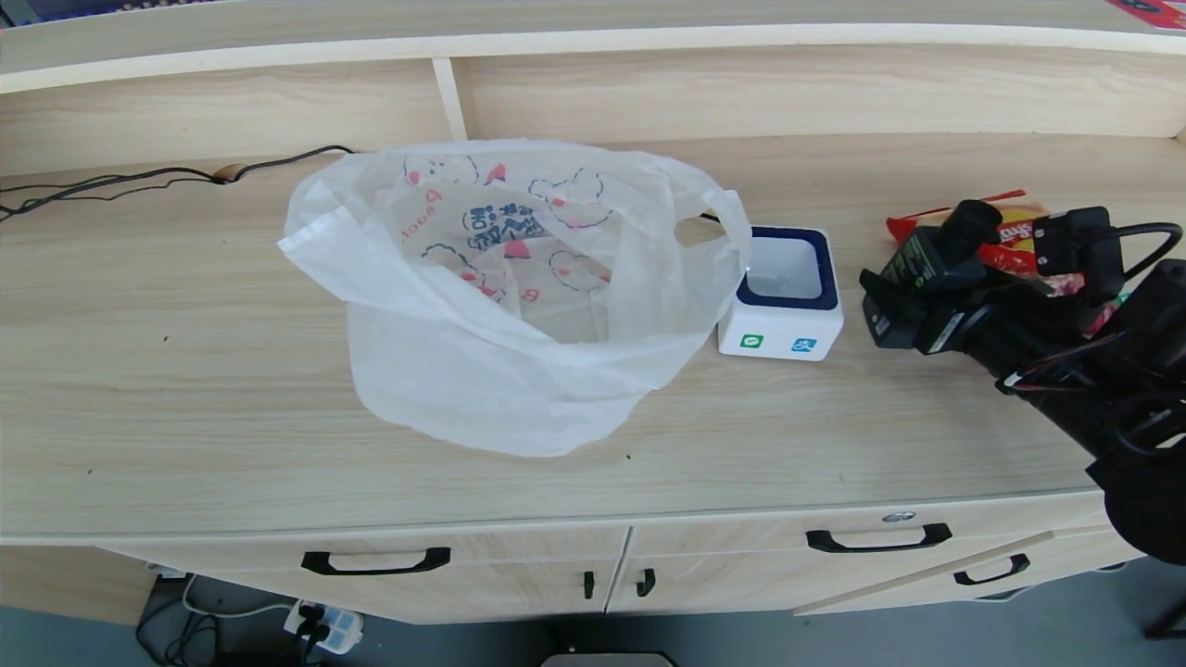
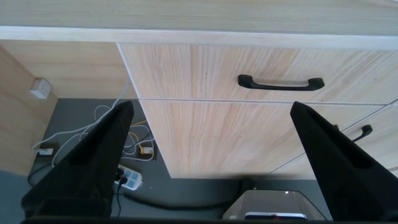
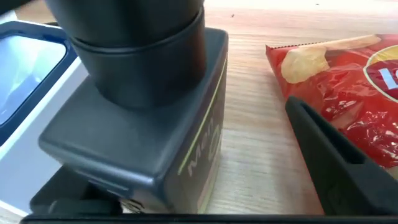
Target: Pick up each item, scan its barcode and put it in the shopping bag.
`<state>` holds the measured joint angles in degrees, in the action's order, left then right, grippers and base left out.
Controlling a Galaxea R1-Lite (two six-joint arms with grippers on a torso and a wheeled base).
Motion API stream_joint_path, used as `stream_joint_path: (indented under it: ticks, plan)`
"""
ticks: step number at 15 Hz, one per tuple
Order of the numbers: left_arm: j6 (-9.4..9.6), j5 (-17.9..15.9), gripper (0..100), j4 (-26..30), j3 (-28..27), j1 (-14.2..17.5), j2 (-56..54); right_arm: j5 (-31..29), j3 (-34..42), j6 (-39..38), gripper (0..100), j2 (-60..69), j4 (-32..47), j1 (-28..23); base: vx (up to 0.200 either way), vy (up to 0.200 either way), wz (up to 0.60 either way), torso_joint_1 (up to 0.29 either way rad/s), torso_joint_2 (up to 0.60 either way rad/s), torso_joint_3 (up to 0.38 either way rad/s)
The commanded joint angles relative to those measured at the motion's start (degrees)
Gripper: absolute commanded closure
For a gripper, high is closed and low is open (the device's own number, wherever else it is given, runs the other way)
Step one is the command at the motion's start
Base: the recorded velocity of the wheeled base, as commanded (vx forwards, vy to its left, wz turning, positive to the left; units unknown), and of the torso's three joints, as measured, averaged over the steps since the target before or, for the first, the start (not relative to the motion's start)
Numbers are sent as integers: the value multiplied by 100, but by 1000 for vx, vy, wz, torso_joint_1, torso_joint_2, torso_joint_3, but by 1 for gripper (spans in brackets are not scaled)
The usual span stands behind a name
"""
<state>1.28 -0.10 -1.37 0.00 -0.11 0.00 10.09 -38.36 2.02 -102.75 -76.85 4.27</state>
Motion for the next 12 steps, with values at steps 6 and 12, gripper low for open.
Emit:
stream_joint_path:
  ticks: [6, 12]
  plan:
    - [-5, 1, 0, -4, 0, 2, 9, 10, 4, -9, 100, -43, -129, 13, 0, 0, 0, 0, 0, 0]
    - [-14, 1, 0, -4, 0, 2, 9, 37, 145, -79, 100, 678, -155, 461, 0, 0, 0, 0, 0, 0]
